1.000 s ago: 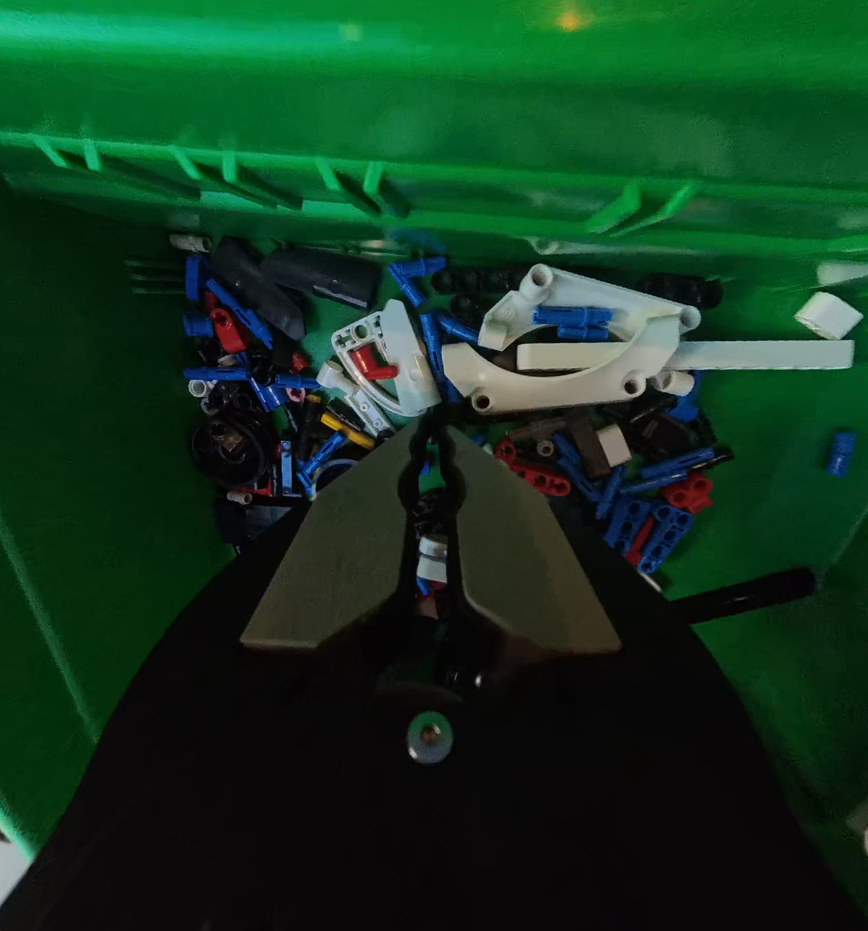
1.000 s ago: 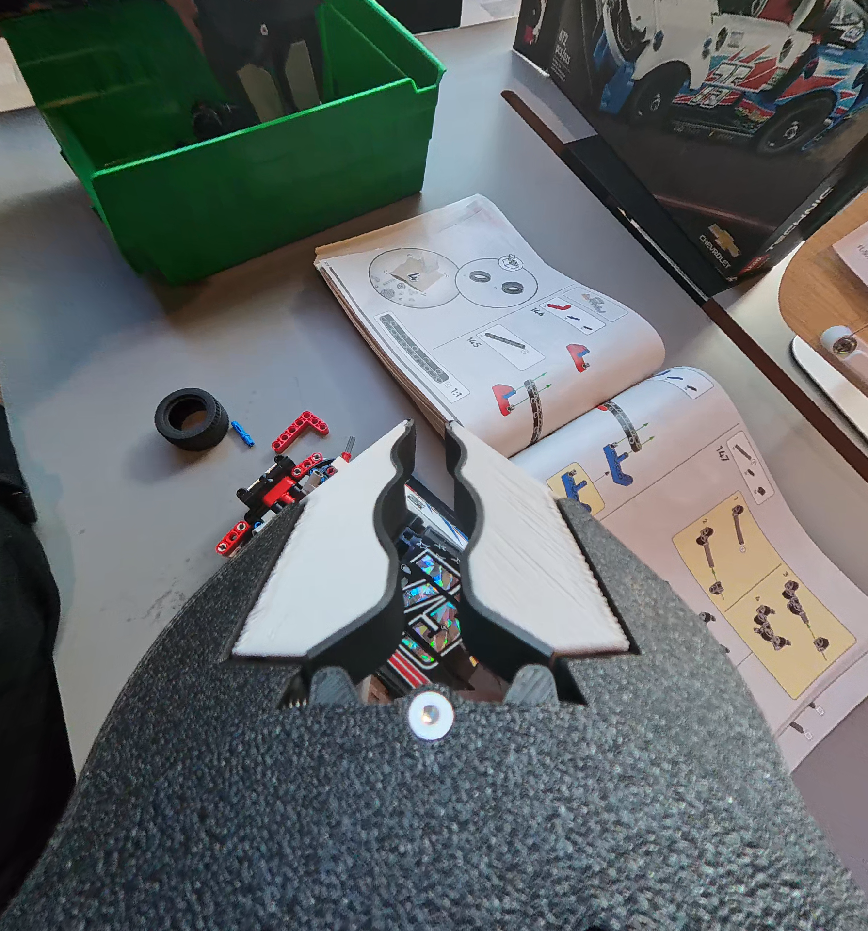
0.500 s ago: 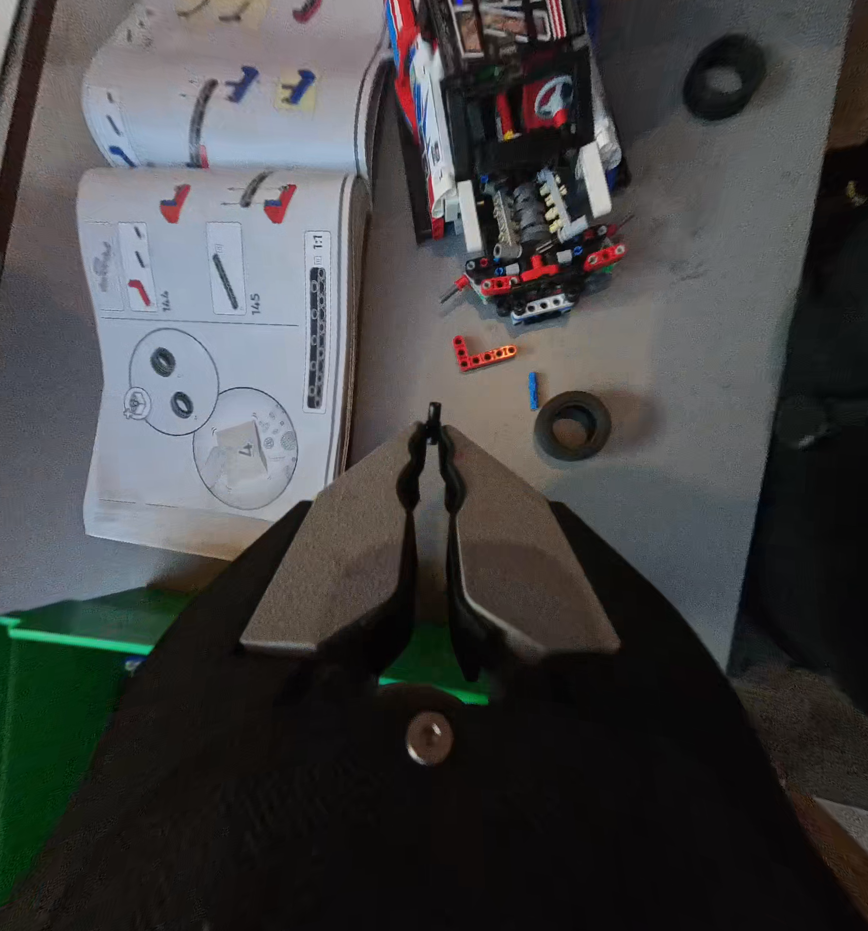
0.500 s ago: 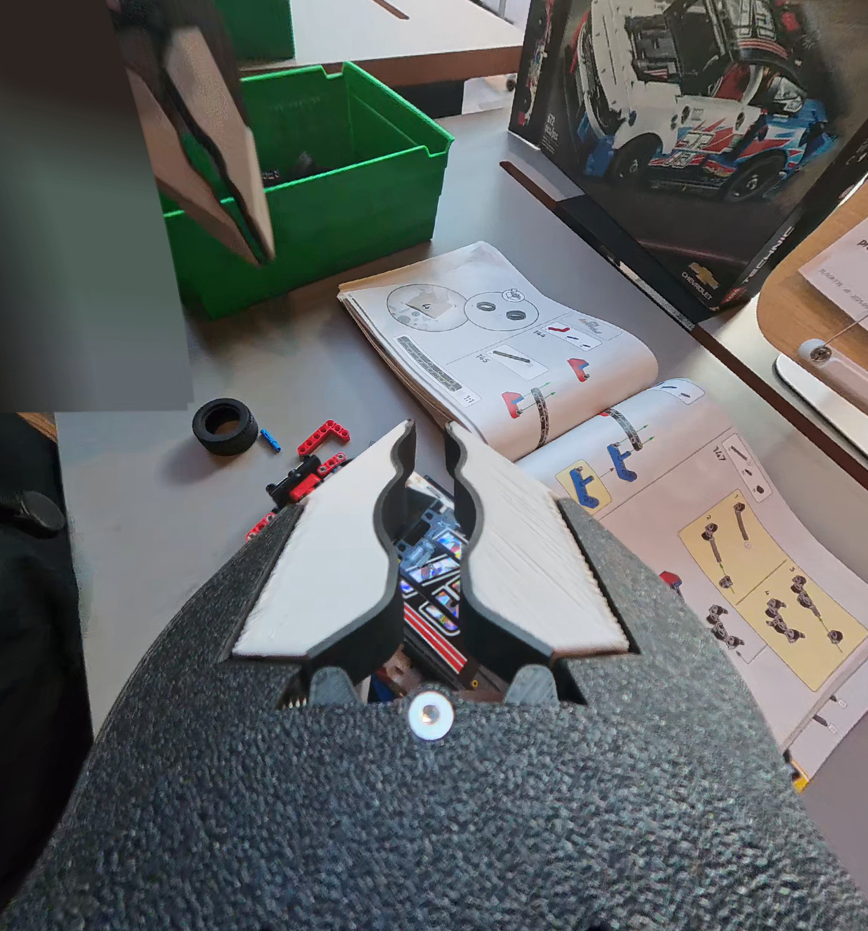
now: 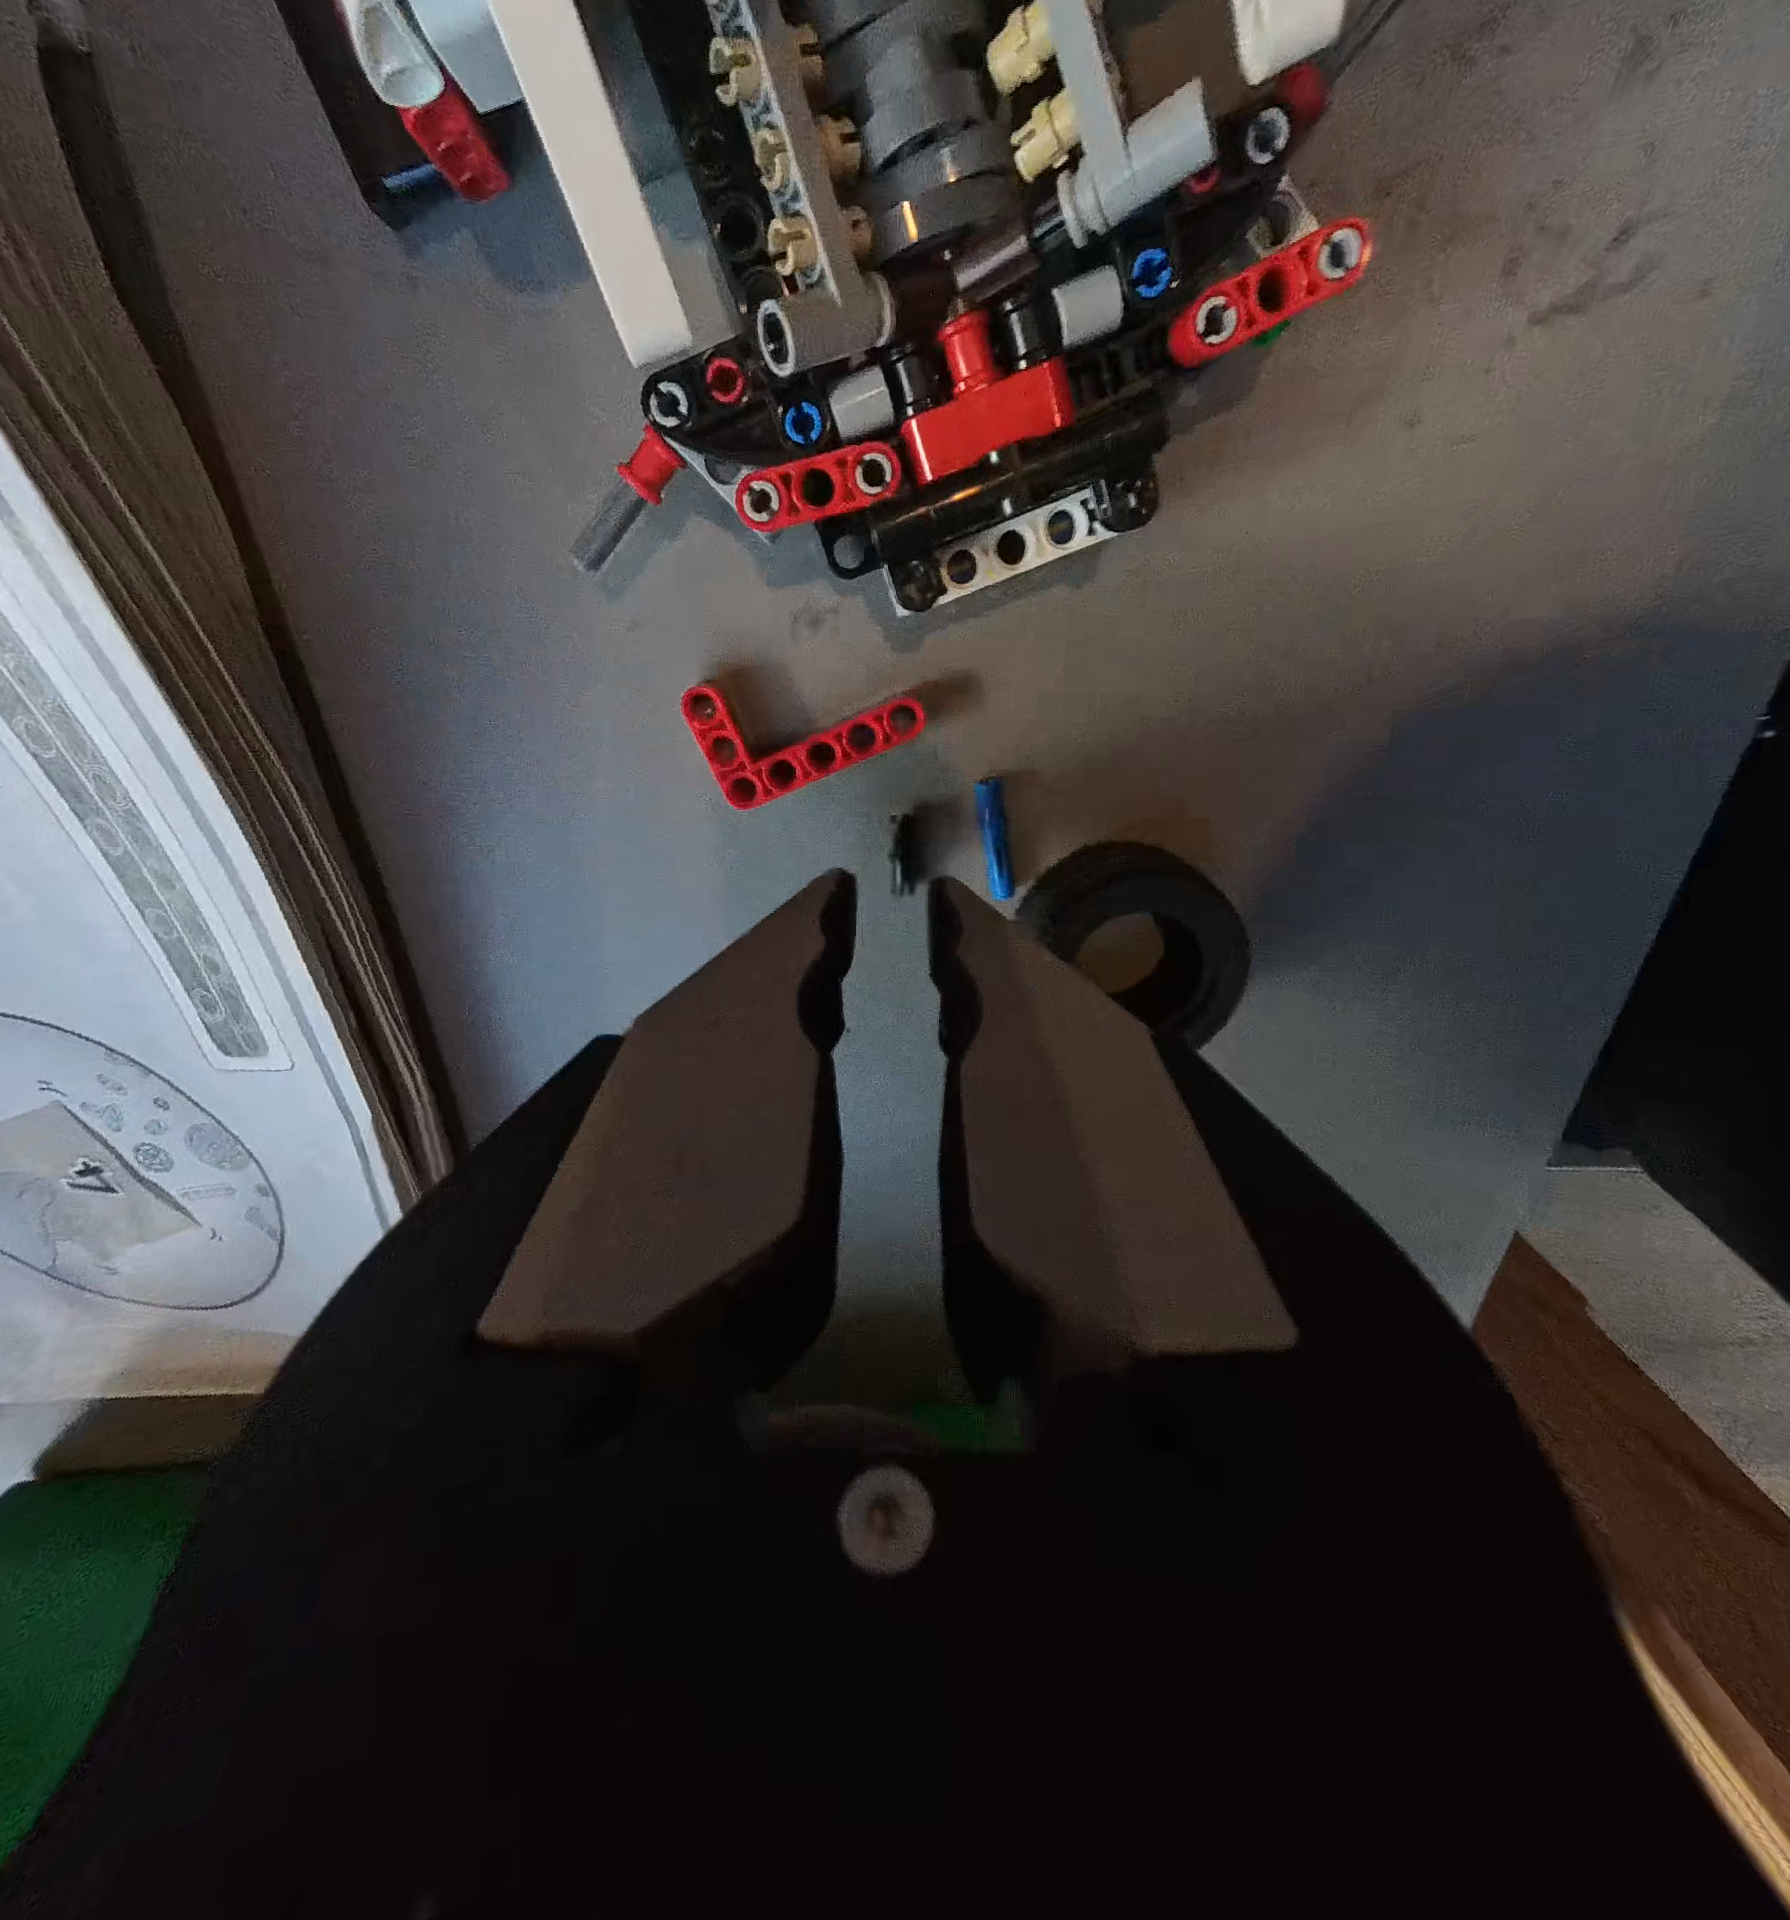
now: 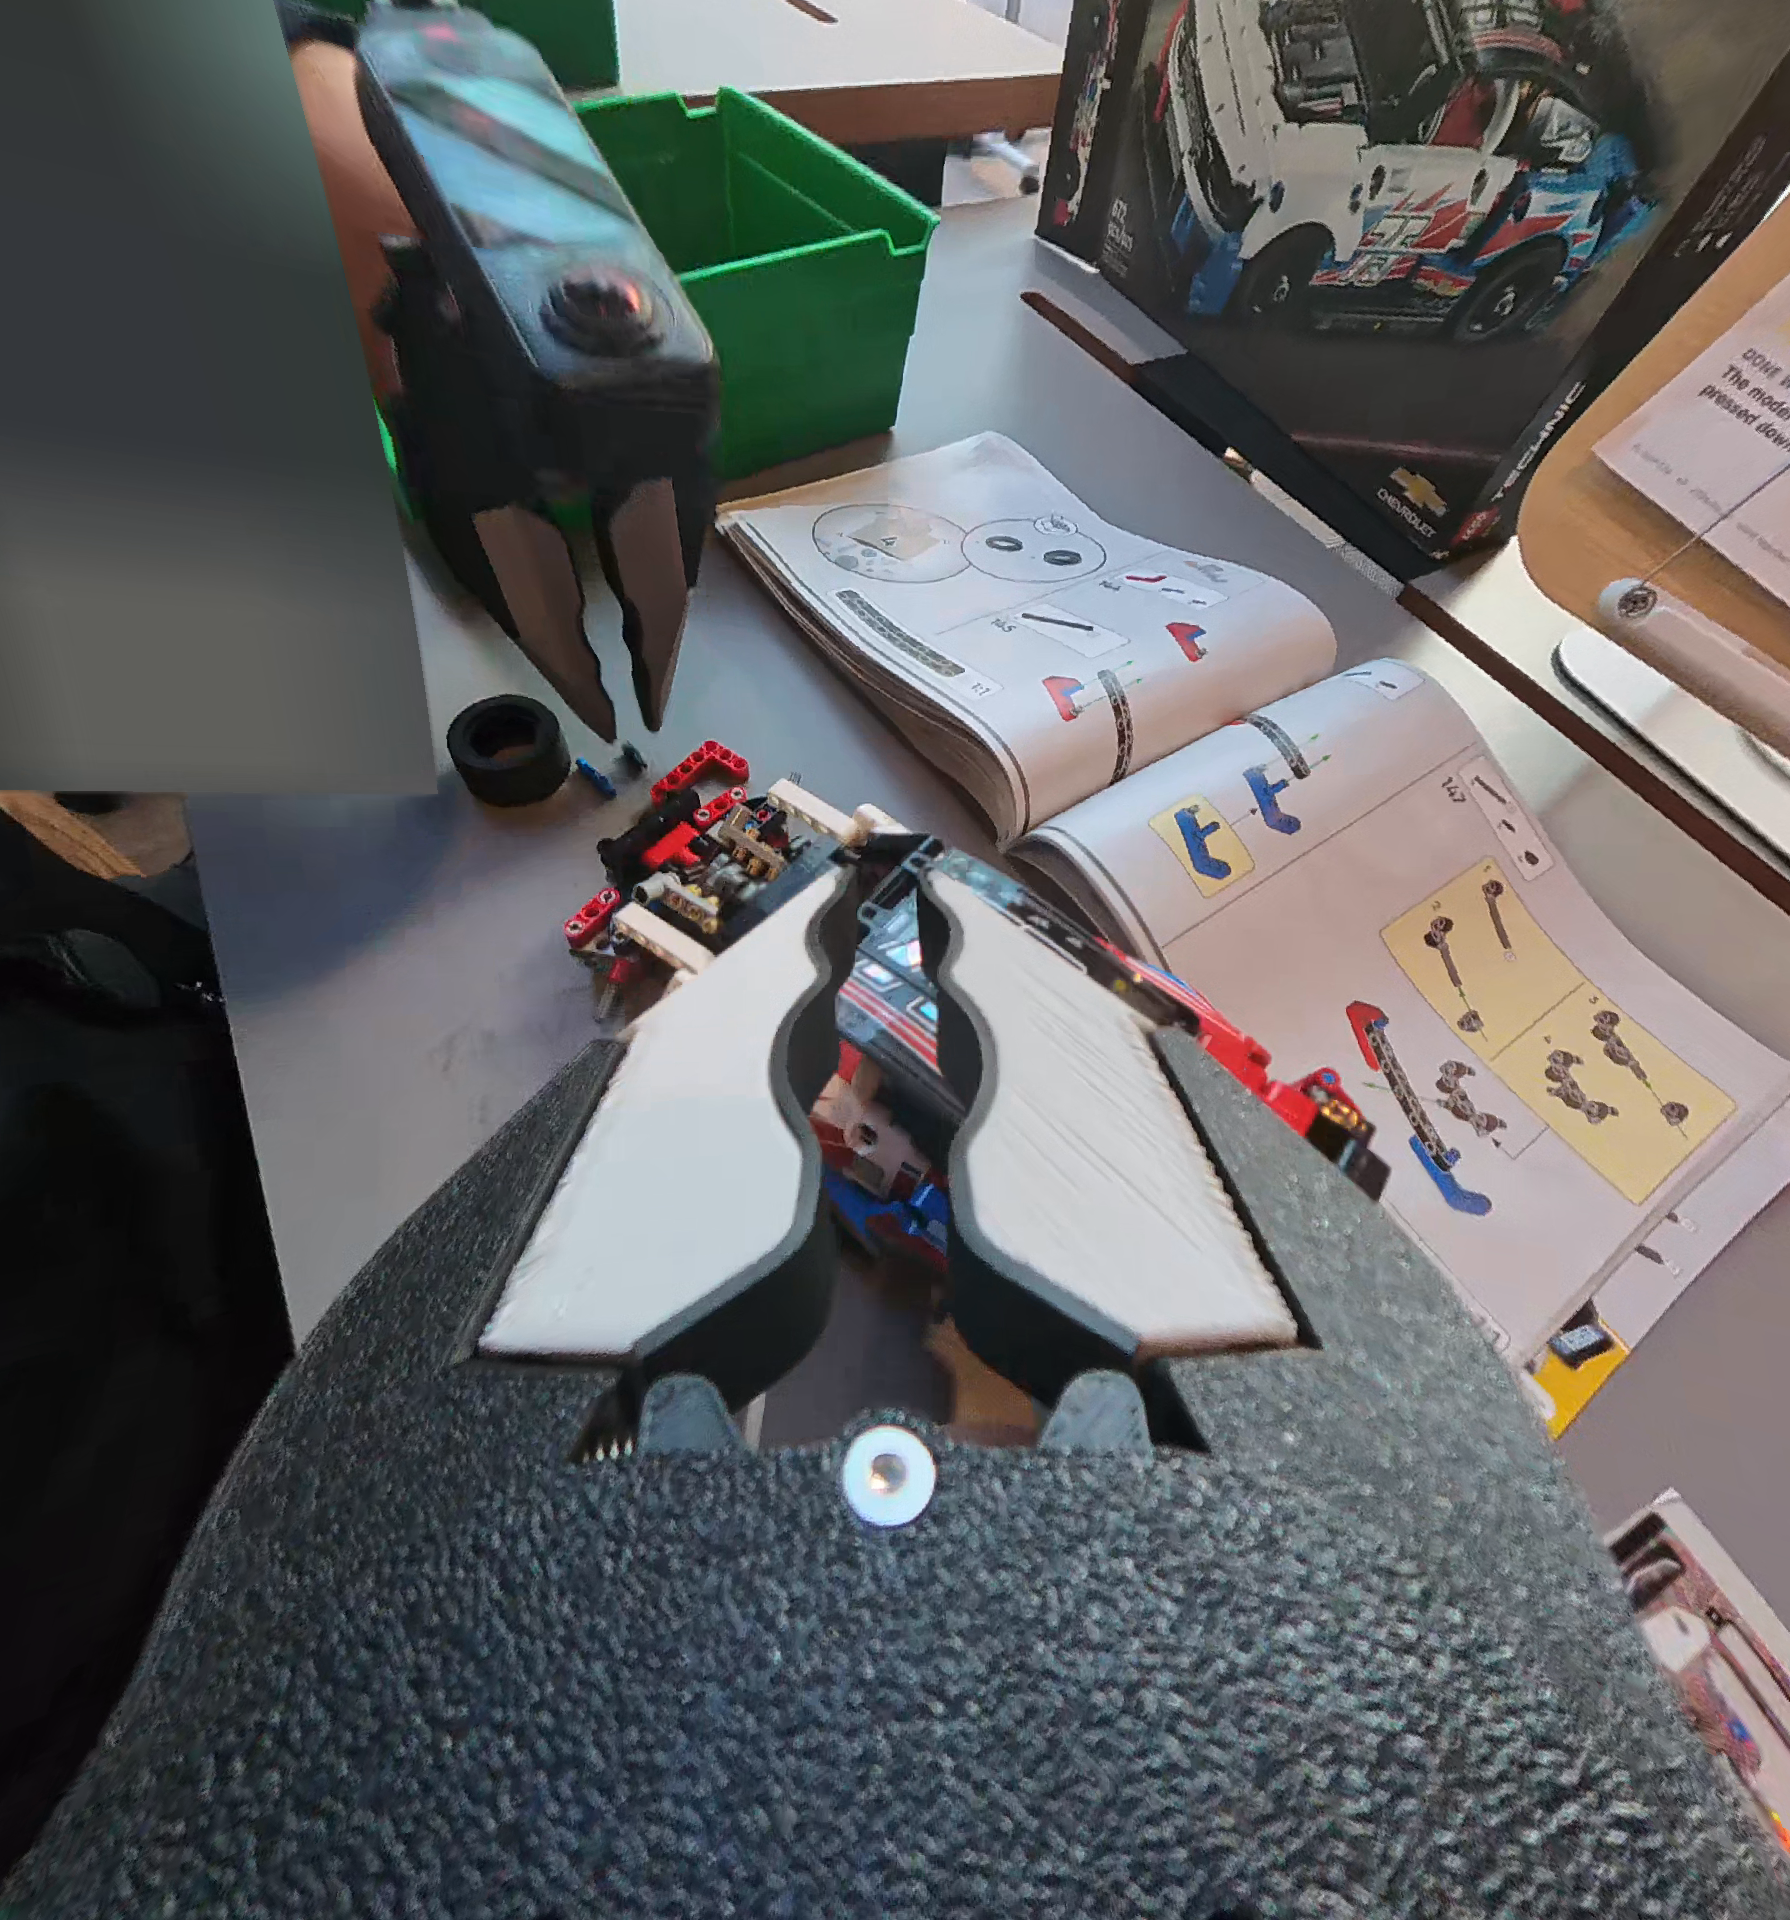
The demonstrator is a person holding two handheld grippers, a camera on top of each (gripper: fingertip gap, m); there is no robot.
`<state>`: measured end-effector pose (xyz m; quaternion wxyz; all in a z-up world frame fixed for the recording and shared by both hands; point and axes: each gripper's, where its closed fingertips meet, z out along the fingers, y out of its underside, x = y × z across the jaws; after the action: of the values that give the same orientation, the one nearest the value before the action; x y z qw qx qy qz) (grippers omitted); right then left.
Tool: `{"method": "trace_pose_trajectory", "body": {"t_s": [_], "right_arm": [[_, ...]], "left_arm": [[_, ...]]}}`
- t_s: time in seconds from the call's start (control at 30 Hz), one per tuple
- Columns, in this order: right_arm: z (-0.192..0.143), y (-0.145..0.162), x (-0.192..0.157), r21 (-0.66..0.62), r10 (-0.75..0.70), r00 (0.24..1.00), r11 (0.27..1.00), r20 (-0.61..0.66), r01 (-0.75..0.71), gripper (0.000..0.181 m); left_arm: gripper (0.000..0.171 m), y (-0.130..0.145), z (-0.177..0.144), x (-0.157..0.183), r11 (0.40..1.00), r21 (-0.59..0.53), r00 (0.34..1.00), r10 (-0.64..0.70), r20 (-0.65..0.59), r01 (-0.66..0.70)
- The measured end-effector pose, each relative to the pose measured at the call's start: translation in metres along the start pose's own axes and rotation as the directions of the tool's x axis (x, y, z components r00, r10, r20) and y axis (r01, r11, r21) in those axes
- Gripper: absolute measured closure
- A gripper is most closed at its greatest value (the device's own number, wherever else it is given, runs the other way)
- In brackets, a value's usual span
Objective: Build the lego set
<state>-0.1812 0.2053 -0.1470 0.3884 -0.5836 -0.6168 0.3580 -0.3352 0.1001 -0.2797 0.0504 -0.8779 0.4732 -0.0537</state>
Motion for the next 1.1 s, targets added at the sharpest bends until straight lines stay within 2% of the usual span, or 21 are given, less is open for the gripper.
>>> {"method": "trace_pose_trajectory", "body": {"t_s": [0.1,0.17,0.23,0.33,0.4,0.47,0.57,0.67,0.73,0.83,0.9,0.97,1.1], "right_arm": [[-0.002,0.011,-0.003,-0.040,-0.029,0.999,0.999,-0.012,0.029,0.169],[-0.005,0.013,-0.005,-0.042,-0.033,0.999,0.999,-0.016,0.032,0.169],[-0.010,0.014,-0.005,-0.034,-0.017,0.999,0.999,-0.032,0.016,0.167],[-0.014,0.017,-0.003,-0.014,0.026,0.998,1.000,-0.056,-0.027,0.166],[-0.015,0.021,0.005,-0.026,0.038,0.995,0.999,-0.096,-0.041,0.165],[-0.022,0.026,0.025,-0.053,0.028,0.986,0.998,-0.165,-0.037,0.165],[-0.050,0.051,0.087,-0.101,0.051,0.956,0.991,-0.289,-0.084,0.158],[-0.055,0.086,0.108,-0.136,0.272,0.955,0.948,-0.121,-0.288,0.152],[-0.046,0.109,0.126,-0.163,0.372,0.923,0.909,-0.098,-0.383,0.147],[-0.024,0.124,0.117,-0.248,0.539,0.838,0.827,0.092,-0.505,0.144],[-0.012,0.127,0.109,-0.315,0.601,0.782,0.784,0.167,-0.535,0.143],[-0.006,0.132,0.098,-0.374,0.581,0.789,0.789,0.198,-0.487,0.159],[-0.014,0.136,0.085,-0.373,0.542,0.825,0.807,0.159,-0.459,0.162]], "left_arm": [[0.155,0.000,-0.015,0.006,0.997,0.072,0.999,-0.034,0.020,0.032],[0.151,0.003,-0.030,0.002,0.986,0.133,0.991,-0.115,0.072,0.105],[0.149,0.001,-0.050,-0.002,0.951,0.240,0.964,-0.229,0.135,0.193],[0.148,-0.014,-0.072,0.008,0.841,0.459,0.912,-0.386,0.141,0.285],[0.151,-0.030,-0.072,0.015,0.744,0.557,0.869,-0.488,0.075,0.370],[0.137,-0.041,-0.056,0.031,0.733,0.532,0.867,-0.498,-0.002,0.423],[0.129,-0.051,-0.038,0.044,0.716,0.527,0.858,-0.511,-0.051,0.457],[0.126,-0.057,-0.023,0.052,0.731,0.506,0.863,-0.503,-0.056,0.458],[0.126,-0.057,-0.012,0.050,0.760,0.463,0.862,-0.506,-0.018,0.456],[0.128,-0.061,-0.001,0.051,0.794,0.410,0.876,-0.482,-0.025,0.449],[0.128,-0.059,0.006,0.052,0.817,0.359,0.881,-0.471,-0.038,0.452],[0.128,-0.057,0.010,0.050,0.838,0.323,0.890,-0.456,-0.026,0.439],[0.129,-0.064,0.010,0.054,0.852,0.290,0.897,-0.435,-0.071,0.436]]}}
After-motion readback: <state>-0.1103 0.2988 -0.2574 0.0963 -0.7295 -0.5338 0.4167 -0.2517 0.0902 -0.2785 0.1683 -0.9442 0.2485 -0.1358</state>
